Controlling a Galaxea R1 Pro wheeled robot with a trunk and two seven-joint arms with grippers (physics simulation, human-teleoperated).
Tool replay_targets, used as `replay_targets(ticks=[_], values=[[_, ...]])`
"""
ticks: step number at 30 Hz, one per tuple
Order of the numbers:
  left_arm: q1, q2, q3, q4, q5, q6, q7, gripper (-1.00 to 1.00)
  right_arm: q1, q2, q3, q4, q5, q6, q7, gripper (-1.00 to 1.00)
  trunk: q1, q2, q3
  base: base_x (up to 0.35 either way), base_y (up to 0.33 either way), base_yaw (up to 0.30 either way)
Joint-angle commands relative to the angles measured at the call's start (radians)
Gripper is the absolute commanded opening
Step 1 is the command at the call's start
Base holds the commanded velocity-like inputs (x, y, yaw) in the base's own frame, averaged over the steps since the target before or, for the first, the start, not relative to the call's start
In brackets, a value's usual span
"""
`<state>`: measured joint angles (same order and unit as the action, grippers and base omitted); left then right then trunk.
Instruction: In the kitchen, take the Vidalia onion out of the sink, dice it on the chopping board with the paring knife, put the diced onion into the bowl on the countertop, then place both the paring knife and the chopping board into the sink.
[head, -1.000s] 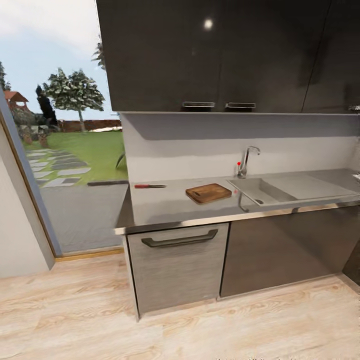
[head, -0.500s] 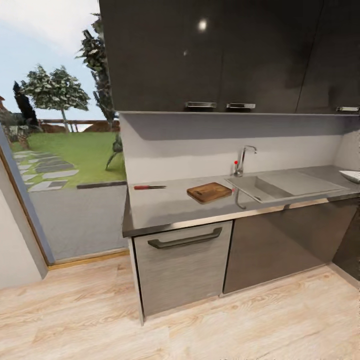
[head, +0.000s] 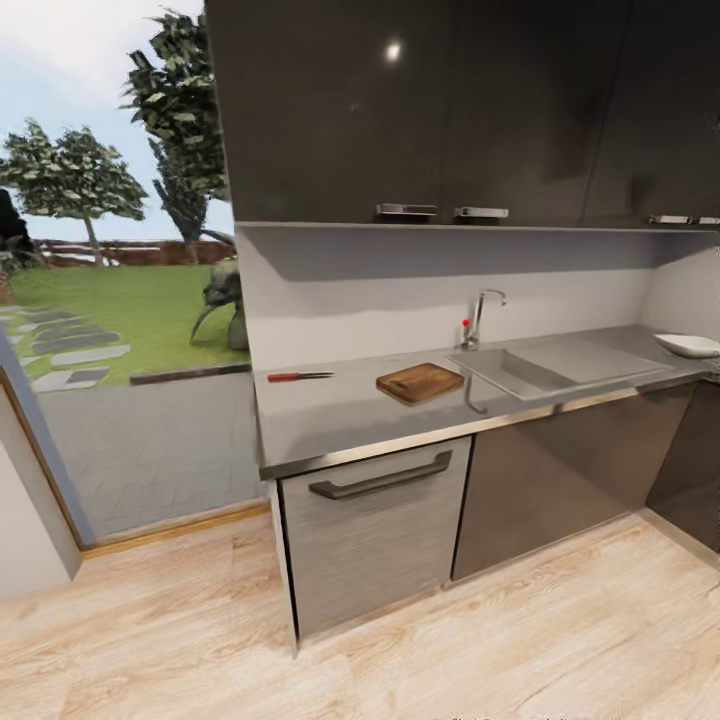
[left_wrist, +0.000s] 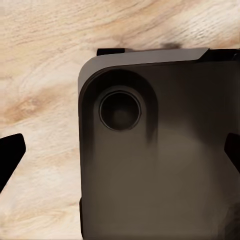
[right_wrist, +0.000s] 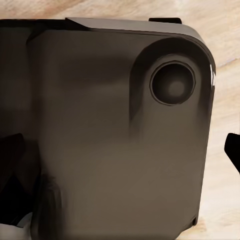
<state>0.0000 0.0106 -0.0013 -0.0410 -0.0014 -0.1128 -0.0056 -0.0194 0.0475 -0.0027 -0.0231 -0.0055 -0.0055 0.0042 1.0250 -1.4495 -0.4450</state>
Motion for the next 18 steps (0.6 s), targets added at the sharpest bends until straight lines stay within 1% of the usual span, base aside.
replay_targets(ticks=[1,13,16,18], values=[[0.0,0.0,0.0,0.0,0.0,-0.002,-0.001,1.0,0.0,0.0,0.0,0.0,-0.001,-0.001,0.0,1.0,0.0,-0.001,-0.001,0.0,0.287,-0.15],[0.0,-0.002,0.0,-0.002,-0.002,-0.002,-0.001,1.0,0.0,-0.003,-0.001,0.0,-0.001,-0.001,0.0,1.0,0.0,-0.001,-0.001,0.0,0.287,-0.149],[0.0,-0.003,0.0,-0.003,-0.002,-0.002,-0.001,1.0,0.0,-0.004,-0.002,0.0,-0.001,-0.001,0.0,1.0,0.0,-0.001,-0.001,0.0,0.264,-0.088],[0.0,-0.002,0.002,-0.004,-0.002,-0.002,-0.001,1.0,0.0,-0.004,-0.002,0.0,-0.001,-0.001,0.0,1.0,0.0,-0.001,-0.001,0.0,0.162,-0.042]])
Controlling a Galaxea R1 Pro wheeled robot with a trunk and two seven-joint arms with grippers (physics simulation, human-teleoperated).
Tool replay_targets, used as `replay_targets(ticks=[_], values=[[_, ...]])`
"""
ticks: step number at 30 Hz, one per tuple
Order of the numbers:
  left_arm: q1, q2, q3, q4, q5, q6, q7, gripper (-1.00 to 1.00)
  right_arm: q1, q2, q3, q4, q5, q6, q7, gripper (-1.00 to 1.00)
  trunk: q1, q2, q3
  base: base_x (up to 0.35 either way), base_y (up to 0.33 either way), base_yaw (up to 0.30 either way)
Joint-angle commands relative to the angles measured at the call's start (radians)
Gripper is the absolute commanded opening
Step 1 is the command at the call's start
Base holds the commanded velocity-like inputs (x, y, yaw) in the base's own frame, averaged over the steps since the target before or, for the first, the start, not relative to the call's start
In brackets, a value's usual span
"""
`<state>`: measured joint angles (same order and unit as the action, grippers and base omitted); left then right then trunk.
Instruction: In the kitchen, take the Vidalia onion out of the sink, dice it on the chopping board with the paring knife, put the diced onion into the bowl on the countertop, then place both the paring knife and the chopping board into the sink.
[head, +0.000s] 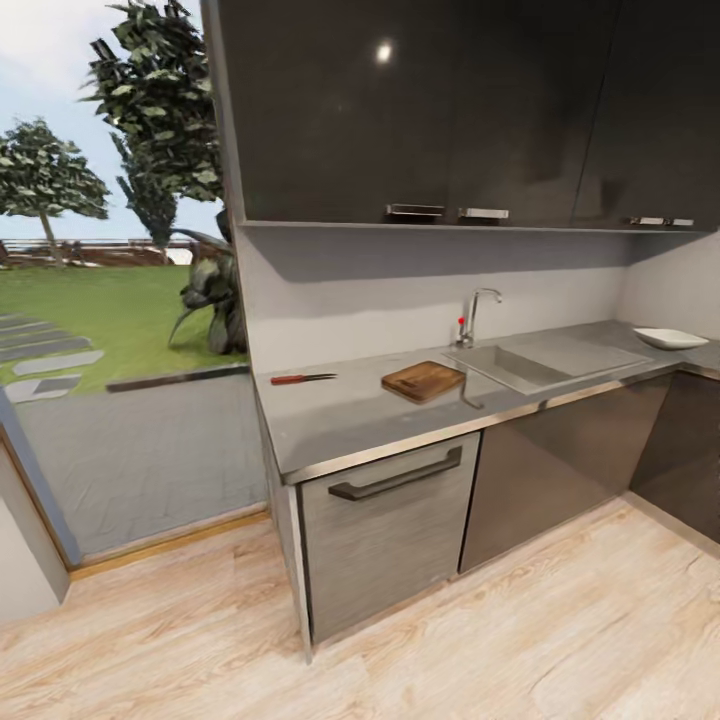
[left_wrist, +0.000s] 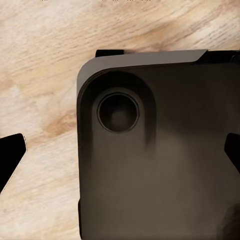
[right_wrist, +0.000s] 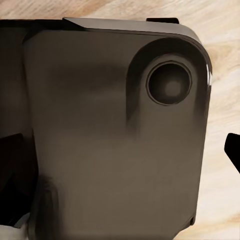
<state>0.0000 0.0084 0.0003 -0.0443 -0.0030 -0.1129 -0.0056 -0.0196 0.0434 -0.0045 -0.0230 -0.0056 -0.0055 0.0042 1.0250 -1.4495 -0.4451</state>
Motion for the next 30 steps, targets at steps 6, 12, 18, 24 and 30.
replay_targets(ticks=[6,12,18,24,30], values=[[0.0,0.001,0.003,-0.003,0.001,-0.002,0.001,1.0,0.0,0.0,-0.002,0.0,0.001,-0.003,0.0,1.0,0.0,-0.001,-0.001,0.0,0.045,-0.012],[0.0,0.01,0.005,-0.045,0.001,-0.002,0.006,1.0,0.0,0.005,-0.002,-0.042,0.003,-0.101,-0.004,1.0,0.0,-0.001,-0.001,0.0,0.005,-0.001],[0.0,0.016,0.006,-0.089,0.001,-0.001,0.01,1.0,0.0,0.007,-0.002,-0.171,0.004,-0.122,-0.062,1.0,0.0,-0.001,-0.001,0.0,0.0,0.0],[0.0,0.027,0.007,-0.24,0.001,0.015,0.065,1.0,0.0,0.002,-0.002,-0.296,0.004,-0.122,-0.187,1.0,0.0,-0.001,-0.001,0.0,0.0,0.0],[0.0,0.026,0.007,-0.485,0.005,0.055,0.21,1.0,0.0,-0.002,-0.003,-0.518,0.006,-0.097,-0.276,1.0,0.0,-0.001,-0.001,0.0,0.0,0.0]])
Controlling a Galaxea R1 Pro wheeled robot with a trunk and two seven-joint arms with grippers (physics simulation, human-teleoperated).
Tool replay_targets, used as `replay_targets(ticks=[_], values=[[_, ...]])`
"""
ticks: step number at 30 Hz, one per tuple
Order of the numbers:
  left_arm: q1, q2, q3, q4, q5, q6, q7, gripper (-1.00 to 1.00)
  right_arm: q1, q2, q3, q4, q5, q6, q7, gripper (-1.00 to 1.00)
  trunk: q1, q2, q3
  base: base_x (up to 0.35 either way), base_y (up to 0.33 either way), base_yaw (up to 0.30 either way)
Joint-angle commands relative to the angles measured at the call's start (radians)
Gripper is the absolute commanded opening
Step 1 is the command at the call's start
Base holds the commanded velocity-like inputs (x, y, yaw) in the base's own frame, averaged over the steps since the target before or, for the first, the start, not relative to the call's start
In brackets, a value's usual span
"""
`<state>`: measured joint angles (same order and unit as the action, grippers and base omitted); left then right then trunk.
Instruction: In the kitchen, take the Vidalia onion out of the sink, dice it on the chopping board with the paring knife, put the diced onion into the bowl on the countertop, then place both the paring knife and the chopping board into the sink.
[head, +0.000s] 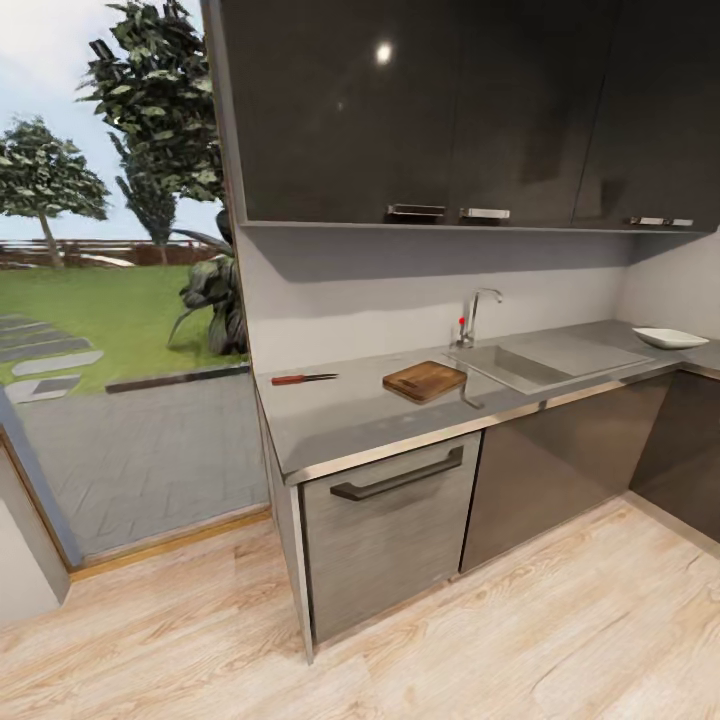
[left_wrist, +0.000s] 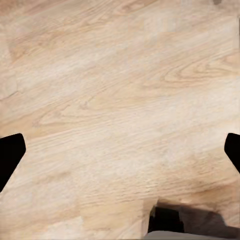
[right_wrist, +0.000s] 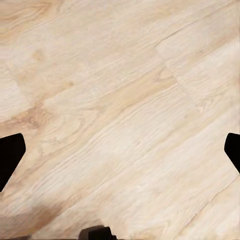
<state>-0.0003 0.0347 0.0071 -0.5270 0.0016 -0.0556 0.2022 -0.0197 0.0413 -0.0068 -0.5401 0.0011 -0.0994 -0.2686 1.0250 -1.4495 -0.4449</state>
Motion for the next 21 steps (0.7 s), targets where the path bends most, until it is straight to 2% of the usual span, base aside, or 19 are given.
replay_targets(ticks=[1,4,9,13,15,21], values=[[0.0,0.0,0.001,-0.018,0.001,-0.001,0.006,1.0,0.0,0.0,-0.001,-0.015,0.0,0.001,-0.013,1.0,0.0,0.0,-0.001,0.0,0.0,0.0],[0.0,-0.002,0.0,-0.075,0.002,-0.001,0.014,1.0,-0.001,0.0,-0.001,-0.061,0.0,0.013,-0.045,1.0,0.0,0.0,-0.001,0.0,0.0,0.0],[0.0,-0.002,-0.002,-0.09,0.006,-0.006,0.012,1.0,-0.001,-0.001,-0.001,-0.071,-0.001,0.006,-0.054,1.0,0.0,0.0,-0.001,0.0,0.0,0.0],[0.0,-0.002,-0.003,-0.068,0.011,-0.011,0.011,1.0,0.0,-0.001,-0.001,-0.07,-0.003,-0.048,-0.056,1.0,0.0,0.0,-0.001,0.0,0.0,0.0],[0.0,-0.007,-0.004,-0.048,0.013,-0.022,0.011,1.0,-0.001,-0.002,0.002,-0.061,-0.004,-0.106,-0.055,1.0,0.0,0.0,-0.001,0.0,0.0,0.0],[0.0,-0.014,-0.005,-0.011,0.014,-0.044,0.011,1.0,0.0,-0.001,0.004,-0.028,-0.003,-0.172,-0.048,1.0,0.0,0.0,-0.001,0.0,0.0,0.0]])
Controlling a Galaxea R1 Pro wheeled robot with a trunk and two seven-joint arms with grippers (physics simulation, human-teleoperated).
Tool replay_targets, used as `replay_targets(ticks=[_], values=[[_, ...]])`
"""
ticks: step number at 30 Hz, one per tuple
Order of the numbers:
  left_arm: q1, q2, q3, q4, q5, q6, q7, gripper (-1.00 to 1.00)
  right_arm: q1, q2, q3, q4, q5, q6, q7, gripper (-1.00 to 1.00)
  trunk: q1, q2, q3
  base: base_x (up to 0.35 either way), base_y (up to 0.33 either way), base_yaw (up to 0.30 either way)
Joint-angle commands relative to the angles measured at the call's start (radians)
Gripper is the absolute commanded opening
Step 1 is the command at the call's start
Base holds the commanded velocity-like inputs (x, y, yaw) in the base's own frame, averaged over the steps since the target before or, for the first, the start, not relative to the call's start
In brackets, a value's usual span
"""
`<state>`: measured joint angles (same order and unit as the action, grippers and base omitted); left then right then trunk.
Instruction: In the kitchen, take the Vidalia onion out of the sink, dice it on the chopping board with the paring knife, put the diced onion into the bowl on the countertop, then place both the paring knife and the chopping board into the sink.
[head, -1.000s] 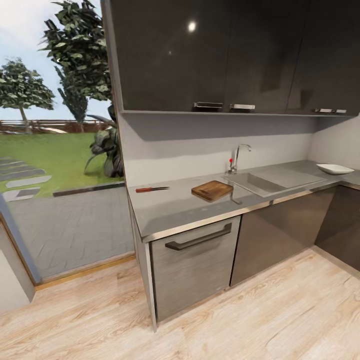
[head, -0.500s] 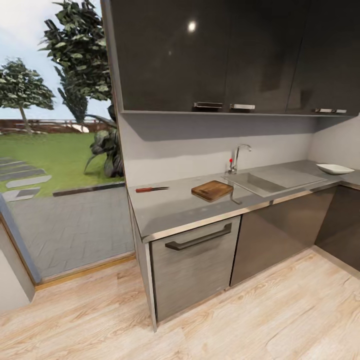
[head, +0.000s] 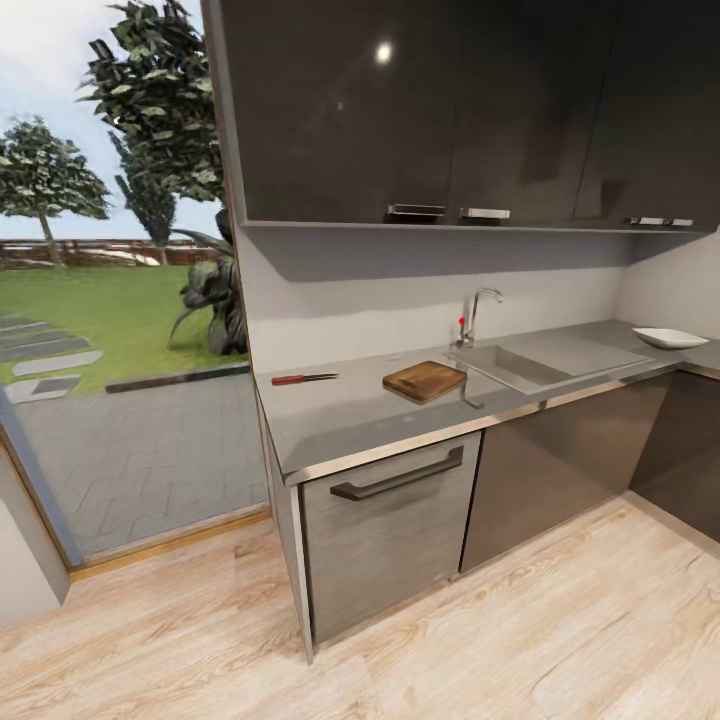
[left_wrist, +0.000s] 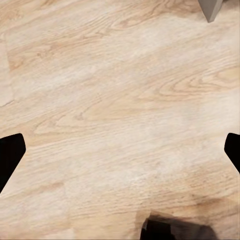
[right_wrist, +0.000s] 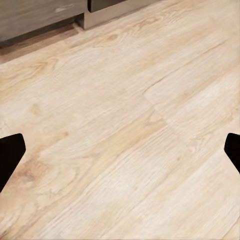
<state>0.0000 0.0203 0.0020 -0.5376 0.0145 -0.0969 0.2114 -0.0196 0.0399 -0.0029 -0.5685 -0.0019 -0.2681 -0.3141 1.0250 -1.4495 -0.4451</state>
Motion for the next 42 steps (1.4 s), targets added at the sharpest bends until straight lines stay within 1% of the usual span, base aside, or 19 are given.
replay_targets(ticks=[1,4,8,14,42], values=[[0.0,-0.002,0.0,0.003,0.001,-0.005,0.002,1.0,-0.001,0.001,0.0,0.003,0.0,-0.007,-0.002,1.0,0.0,-0.001,-0.001,0.0,0.0,0.0],[0.0,-0.015,-0.002,0.012,0.001,-0.014,0.003,1.0,-0.001,0.001,0.0,0.008,0.0,-0.015,-0.001,1.0,0.0,-0.001,-0.001,0.0,0.0,0.0],[0.0,-0.021,-0.003,0.018,0.002,-0.017,0.003,1.0,0.0,0.0,-0.001,0.011,0.002,-0.018,-0.001,1.0,0.0,-0.001,-0.001,0.0,0.0,0.0],[0.0,-0.023,0.001,0.039,0.001,-0.018,0.003,1.0,0.0,0.0,-0.002,0.012,0.003,-0.02,0.0,1.0,-0.023,0.041,0.018,0.0,0.0,0.0],[0.0,-0.023,0.001,0.04,0.001,-0.018,0.003,1.0,-0.001,0.0,-0.002,0.013,0.003,-0.02,0.0,1.0,-0.13,0.237,0.106,0.0,0.0,0.0]])
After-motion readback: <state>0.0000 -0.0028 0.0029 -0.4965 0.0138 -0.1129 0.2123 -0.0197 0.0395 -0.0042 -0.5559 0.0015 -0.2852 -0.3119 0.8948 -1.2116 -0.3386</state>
